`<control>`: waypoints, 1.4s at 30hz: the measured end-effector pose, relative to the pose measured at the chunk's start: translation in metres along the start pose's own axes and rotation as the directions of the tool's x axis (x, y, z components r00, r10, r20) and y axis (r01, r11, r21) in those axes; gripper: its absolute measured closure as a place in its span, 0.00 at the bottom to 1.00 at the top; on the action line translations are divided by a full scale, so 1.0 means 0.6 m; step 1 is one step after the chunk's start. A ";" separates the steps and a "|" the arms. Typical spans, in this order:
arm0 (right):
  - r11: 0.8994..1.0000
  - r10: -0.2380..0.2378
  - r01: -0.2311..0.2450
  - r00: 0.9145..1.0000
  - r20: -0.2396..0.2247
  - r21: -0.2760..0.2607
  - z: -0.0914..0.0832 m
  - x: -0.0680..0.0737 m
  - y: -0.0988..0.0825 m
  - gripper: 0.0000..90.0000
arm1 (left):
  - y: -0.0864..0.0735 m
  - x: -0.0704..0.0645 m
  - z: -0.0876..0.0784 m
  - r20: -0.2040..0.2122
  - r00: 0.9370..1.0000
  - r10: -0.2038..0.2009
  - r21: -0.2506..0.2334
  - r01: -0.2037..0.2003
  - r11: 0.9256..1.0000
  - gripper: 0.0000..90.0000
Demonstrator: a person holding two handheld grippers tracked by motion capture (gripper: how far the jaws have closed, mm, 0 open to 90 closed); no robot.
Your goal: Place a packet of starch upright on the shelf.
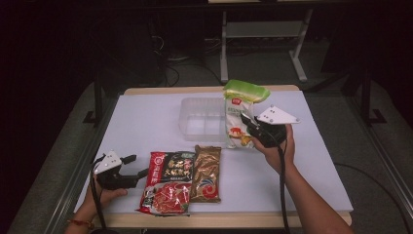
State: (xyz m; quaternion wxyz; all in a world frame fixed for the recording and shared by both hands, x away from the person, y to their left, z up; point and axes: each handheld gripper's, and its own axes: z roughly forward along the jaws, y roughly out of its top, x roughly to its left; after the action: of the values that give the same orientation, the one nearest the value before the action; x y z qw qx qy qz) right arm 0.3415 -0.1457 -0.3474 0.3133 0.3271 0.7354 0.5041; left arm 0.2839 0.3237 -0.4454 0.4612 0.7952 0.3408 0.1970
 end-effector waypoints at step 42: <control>0.997 -0.075 0.070 0.977 0.198 0.030 0.137 -0.011 0.065 0.92 | 0.002 0.004 -0.013 -0.027 1.000 -0.006 -0.040 0.005 0.999 0.28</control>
State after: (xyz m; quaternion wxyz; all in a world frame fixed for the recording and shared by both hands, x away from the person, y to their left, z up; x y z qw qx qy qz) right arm 0.4170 -0.0962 -0.3337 0.3995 0.3522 0.7176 0.4487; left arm 0.2810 0.3298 -0.4408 0.4728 0.7821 0.3453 0.2133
